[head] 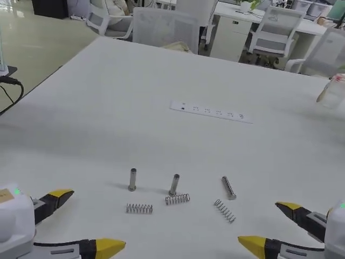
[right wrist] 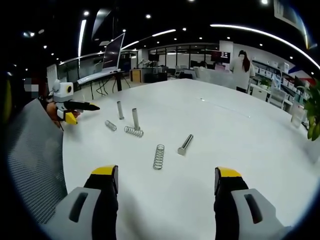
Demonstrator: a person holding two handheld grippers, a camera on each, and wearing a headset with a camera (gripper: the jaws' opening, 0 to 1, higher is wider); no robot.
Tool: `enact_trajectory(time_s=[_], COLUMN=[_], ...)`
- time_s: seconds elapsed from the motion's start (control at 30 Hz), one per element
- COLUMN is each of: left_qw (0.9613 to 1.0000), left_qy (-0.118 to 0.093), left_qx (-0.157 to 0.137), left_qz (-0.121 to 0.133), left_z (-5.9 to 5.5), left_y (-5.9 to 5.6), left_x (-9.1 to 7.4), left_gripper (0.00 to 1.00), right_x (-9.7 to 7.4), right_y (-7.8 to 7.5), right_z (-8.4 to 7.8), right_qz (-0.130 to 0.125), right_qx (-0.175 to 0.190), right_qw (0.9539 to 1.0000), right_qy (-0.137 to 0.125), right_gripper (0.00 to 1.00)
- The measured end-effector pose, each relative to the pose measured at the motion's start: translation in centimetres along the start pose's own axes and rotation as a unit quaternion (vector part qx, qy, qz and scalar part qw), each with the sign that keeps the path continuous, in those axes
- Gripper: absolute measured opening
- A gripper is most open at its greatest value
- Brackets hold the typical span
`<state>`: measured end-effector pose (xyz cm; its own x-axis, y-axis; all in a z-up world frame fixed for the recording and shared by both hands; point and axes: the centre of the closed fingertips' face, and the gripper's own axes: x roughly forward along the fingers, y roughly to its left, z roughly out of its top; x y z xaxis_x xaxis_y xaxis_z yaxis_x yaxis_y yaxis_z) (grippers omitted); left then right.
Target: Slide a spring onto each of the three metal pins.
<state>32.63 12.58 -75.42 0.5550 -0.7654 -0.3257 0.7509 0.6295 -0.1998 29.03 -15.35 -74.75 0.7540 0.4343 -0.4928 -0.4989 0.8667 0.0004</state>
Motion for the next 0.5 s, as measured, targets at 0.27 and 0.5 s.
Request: enact_trajectory(time_s=[0.27,0.5], left_qw=[1.0,1.0], left_qy=[0.001,0.001], left_qx=[0.0,0.0], left_qz=[0.0,0.002], left_z=[-0.02,-0.09], left_y=[-0.08,-0.03], left_x=[-0.13,-0.27], left_gripper=[0.97,0.97], right_x=[0.47,0.99], right_y=[-0.72,-0.73], right_z=[0.7,0.99], right_qz=[0.001,0.006], right_qx=[-0.006,-0.011], right_qw=[1.0,0.9999], right_qy=[0.004,0.009], right_gripper=[0.77,0.77])
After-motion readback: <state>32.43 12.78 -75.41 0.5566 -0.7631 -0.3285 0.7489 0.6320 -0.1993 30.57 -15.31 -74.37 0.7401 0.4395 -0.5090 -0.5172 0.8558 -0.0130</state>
